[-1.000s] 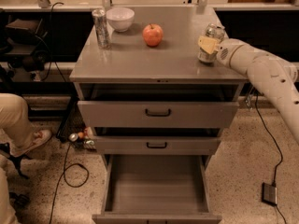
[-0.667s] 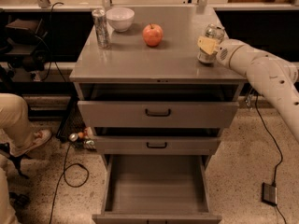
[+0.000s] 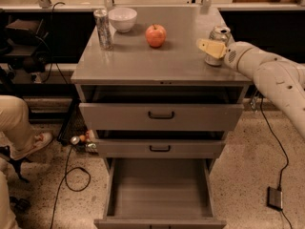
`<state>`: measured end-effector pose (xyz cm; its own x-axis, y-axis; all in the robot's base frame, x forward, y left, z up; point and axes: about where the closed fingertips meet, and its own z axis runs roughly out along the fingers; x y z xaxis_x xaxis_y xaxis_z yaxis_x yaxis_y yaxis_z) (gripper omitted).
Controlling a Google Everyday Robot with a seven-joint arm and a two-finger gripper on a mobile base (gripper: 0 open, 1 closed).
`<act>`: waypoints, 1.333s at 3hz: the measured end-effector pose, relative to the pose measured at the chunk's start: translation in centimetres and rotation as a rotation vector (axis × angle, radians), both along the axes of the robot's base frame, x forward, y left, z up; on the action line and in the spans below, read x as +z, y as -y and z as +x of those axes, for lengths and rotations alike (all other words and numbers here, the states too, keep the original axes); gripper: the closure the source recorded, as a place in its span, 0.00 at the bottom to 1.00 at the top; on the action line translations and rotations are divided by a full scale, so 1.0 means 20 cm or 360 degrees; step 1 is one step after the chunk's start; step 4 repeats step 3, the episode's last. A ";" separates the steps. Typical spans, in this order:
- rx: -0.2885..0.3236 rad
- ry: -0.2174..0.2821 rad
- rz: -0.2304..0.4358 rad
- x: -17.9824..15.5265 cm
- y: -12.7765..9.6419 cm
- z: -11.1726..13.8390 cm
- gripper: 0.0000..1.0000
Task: Pick 7up can from bottom drawer and place on counter
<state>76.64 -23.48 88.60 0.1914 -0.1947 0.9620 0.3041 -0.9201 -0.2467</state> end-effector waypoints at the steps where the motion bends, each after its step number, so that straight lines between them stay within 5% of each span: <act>1: -0.0034 -0.0006 0.0013 0.00 0.04 -0.01 0.00; 3: -0.0412 -0.0001 0.0171 0.12 0.63 -0.16 0.00; 4: -0.0412 -0.0001 0.0171 0.12 0.63 -0.16 0.00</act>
Offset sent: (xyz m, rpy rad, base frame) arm -0.0396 -0.0882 0.0038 0.0409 0.0244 -0.2541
